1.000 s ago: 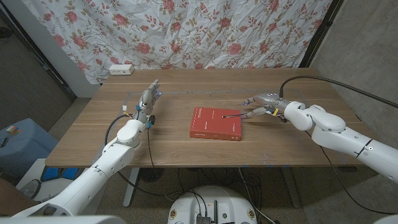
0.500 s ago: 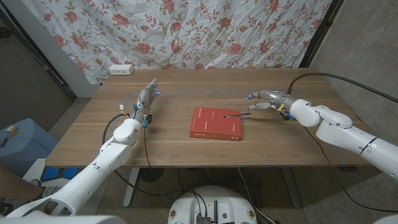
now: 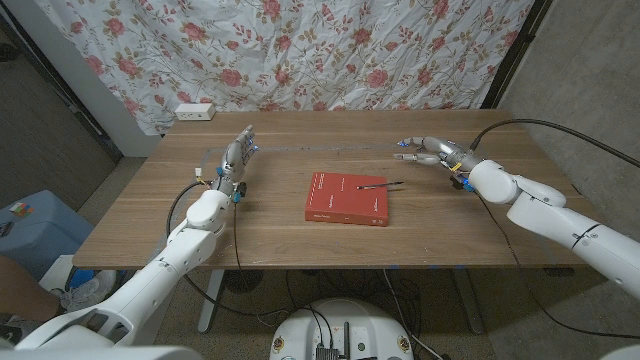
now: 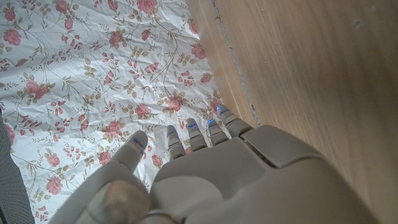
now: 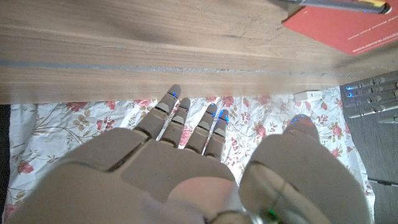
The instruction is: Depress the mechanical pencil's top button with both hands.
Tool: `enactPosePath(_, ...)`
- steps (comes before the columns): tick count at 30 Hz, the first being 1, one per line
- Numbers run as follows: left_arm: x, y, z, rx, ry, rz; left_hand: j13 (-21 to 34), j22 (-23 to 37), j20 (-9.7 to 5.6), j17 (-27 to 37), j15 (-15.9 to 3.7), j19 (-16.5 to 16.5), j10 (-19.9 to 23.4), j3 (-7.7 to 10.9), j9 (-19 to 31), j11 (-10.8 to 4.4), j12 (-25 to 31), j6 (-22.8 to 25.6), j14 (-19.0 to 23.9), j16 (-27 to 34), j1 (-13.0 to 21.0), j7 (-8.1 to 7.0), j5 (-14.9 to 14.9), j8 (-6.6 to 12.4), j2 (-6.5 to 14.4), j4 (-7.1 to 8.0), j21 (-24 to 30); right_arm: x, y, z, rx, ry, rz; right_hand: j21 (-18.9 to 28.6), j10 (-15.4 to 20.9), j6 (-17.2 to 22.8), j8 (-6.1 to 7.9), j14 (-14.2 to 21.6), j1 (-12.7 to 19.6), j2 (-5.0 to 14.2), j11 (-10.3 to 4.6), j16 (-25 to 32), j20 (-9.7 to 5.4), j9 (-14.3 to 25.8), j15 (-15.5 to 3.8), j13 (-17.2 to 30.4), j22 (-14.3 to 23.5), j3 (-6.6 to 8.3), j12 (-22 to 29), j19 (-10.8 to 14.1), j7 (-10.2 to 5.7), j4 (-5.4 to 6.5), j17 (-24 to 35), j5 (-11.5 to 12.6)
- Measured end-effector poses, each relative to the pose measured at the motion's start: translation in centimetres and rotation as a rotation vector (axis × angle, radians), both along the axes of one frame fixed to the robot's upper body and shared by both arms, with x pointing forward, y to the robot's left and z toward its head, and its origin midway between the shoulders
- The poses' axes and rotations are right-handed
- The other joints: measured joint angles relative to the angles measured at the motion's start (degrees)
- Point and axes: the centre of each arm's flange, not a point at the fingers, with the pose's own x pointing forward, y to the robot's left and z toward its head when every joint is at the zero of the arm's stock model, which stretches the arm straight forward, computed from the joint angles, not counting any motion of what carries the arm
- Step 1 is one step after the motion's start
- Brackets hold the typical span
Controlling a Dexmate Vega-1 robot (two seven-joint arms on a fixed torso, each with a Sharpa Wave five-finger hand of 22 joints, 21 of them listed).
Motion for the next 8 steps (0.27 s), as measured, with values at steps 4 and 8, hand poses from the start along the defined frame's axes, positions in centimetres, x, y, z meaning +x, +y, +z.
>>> enactPosePath(4,0.32,-0.4,-0.02,-0.001,-0.004,0.001,0.0,0.0,0.0,0.0,0.0,0.0,0.0,0.18,0.0,0.0,0.0,0.1,0.0,0.0,0.1,0.08,0.0,0.0,0.0,-0.18,0.0,0.37,-0.41,0.19,0.071,-0.006,0.014,0.0,0.0,0.7,0.31,0.7,-1.2,0.12,-0.02,0.0,-0.02,0.0,-0.09,0.0,0.0,0.02,0.0,0.4,0.67,0.46,0.0,0.0)
enactPosePath(8,0.55,-0.65,-0.03,0.004,-0.003,0.001,0.0,0.0,0.0,-0.2,0.0,0.0,0.0,0.4,0.0,0.0,0.0,0.2,0.0,0.0,0.4,0.2,0.0,0.0,0.1,-0.41,0.0,0.83,-0.83,0.04,0.14,-0.004,0.026,0.0,0.4,0.9,0.32,0.8,-1.8,0.72,0.31,0.3,-0.11,0.0,0.04,0.0,0.0,-0.05,0.3,0.5,0.92,0.86,0.0,0.0)
